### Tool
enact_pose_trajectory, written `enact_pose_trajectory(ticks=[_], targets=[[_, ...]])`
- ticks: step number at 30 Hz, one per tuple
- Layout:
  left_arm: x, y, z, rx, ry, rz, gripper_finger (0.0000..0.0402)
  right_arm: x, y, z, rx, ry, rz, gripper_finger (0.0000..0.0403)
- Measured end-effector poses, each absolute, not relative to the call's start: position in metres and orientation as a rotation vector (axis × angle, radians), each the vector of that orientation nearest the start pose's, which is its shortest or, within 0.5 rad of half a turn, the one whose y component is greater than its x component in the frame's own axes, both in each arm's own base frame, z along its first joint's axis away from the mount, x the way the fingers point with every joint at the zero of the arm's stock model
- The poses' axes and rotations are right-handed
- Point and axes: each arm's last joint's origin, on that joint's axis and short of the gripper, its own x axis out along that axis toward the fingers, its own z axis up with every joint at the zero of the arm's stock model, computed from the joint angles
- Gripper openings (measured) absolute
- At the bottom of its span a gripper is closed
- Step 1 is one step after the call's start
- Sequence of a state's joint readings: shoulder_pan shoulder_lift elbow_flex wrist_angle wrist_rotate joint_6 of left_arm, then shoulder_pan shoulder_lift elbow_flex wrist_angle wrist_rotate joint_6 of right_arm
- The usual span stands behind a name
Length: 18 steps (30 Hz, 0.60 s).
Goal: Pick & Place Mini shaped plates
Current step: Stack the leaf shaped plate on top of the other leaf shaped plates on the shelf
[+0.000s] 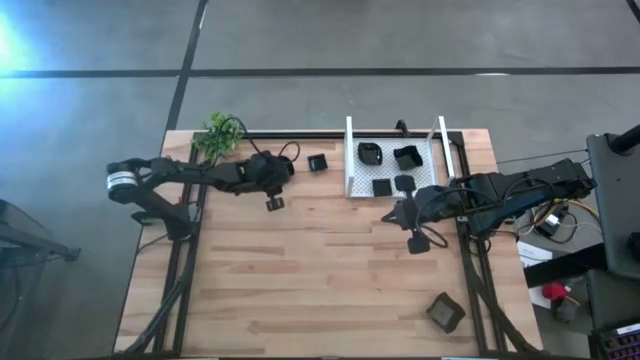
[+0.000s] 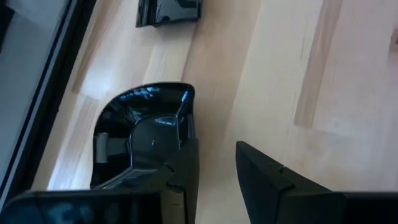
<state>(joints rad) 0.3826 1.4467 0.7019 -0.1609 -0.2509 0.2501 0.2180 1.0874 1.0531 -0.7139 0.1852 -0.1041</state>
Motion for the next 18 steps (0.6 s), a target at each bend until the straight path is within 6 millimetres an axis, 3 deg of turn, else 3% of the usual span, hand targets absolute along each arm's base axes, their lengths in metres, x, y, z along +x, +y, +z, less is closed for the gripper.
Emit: enact_pose_trajectory(ticks=[18], targets=[[0.235,0.11,0.153,0.197,0.956,0.542,0.0101,0.211,0.041,0.323,-0.254,0.732,0.072,0.0008]])
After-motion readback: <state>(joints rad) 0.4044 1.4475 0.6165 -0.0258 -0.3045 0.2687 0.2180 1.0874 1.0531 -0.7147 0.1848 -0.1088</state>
